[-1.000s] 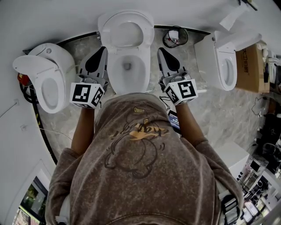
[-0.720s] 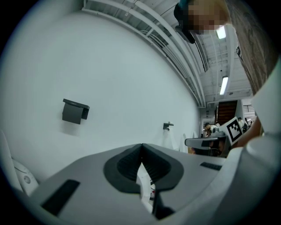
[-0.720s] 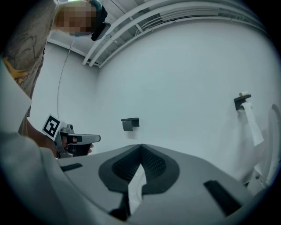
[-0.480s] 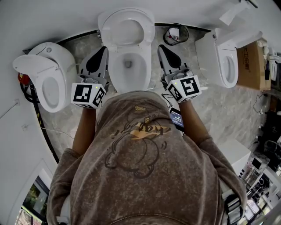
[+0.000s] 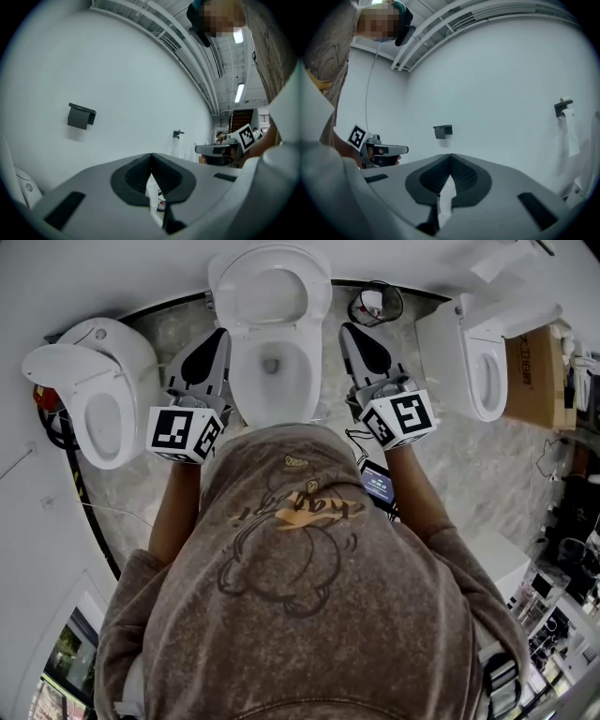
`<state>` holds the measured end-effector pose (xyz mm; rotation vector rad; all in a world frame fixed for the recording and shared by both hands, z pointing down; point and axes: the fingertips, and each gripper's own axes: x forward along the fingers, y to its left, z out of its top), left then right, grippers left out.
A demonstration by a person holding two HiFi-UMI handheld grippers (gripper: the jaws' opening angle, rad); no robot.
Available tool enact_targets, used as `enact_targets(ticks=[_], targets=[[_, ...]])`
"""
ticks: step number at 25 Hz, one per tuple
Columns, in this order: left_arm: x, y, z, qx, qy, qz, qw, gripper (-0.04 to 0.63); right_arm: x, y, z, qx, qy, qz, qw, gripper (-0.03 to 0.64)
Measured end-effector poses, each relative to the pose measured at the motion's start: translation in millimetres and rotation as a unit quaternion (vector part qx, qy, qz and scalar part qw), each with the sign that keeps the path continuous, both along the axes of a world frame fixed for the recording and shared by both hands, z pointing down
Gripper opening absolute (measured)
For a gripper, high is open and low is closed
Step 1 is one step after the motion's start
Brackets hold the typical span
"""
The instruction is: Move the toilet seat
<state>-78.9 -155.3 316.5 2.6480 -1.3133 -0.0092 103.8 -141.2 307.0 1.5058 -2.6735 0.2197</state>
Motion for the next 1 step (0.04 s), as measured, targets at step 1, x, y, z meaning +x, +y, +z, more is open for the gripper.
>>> enact_targets(ticks=[1], targets=[[0.1, 0.6, 0.4, 0.000, 0.000, 0.001, 1.0000, 0.009, 0.1, 0.3, 0.3, 0.000, 0.000, 0.000, 1.000, -0.005]])
